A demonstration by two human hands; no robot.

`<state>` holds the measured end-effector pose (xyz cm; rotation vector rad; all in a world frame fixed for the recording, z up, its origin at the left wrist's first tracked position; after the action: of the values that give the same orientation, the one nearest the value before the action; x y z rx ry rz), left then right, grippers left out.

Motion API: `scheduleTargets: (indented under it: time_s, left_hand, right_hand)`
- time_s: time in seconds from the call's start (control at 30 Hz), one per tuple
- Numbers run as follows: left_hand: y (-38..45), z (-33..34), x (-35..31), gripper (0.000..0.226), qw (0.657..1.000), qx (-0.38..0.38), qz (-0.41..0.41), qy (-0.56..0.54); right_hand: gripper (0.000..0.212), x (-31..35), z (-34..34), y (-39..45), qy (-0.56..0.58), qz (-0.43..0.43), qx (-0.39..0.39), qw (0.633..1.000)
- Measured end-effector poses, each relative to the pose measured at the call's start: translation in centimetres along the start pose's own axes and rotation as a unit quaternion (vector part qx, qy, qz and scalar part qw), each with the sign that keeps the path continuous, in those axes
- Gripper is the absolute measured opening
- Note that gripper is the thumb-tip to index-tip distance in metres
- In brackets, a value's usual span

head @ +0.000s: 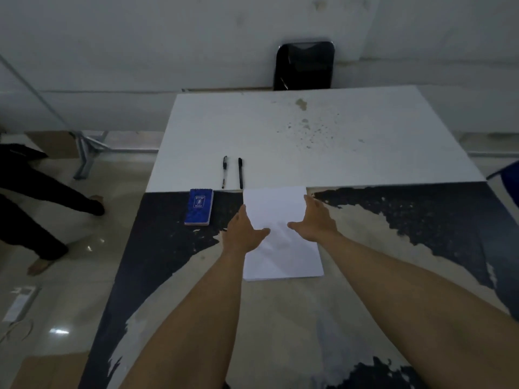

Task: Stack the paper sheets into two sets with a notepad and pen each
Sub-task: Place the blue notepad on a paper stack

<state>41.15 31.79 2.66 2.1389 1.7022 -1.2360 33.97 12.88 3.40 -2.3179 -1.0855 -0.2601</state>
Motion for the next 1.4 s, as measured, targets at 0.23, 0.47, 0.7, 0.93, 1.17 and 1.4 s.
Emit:
scheduleTargets:
  time_s: [0.23,0.47,0.7,0.93,1.17,1.4]
  left_hand:
    - [3.0,4.3,3.5,0.106,0.989,0.011,-0.11,-0.098]
    - [2.7,6.9,3.5,0.092,0.969,-0.081,-0.179,-0.148]
    - [3.1,6.6,3.4,0.063,0.947,-0.16,-0.199,-0.195]
    - [5.2,5.2,4.2,0.032,0.924,-0.052,-0.216,-0.312]
    - [3.0,2.8,3.3,0.038,0.898,0.018,-0.148,-0.414]
    - [1.3,-0.1,-0.3,0.026,0.884,-0.004,-0.046,-0.464]
  right_hand:
    - [0.101,-3.6,3.3,2.5,0.076,0.089,0.045,0.992]
    - [0.067,-3.6,6.4,1.2,0.156,0.13,-0.034,0.979]
    - [0.058,-3.5,5.4,2.0,0.297,0.166,-0.073,0.937]
    - [0.043,-3.7,4.2,3.8,0.348,0.157,0.039,0.924]
    - [0.021,-3.6,2.0,1.7,0.419,0.092,0.056,0.902]
    - [0.043,-2.6,-1.8,0.6,0.467,-0.026,0.042,0.883]
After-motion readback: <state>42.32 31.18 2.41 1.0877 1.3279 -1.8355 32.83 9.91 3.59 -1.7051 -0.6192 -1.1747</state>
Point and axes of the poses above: each hand's wrist, its own y-axis towards the middle knuckle, its own z-axis out of the palm, x = y × z, the point moved 3 cm from there along y, towards the middle knuckle, and after that the axes turned 2 degrees about -y, right-handed, at the moved point
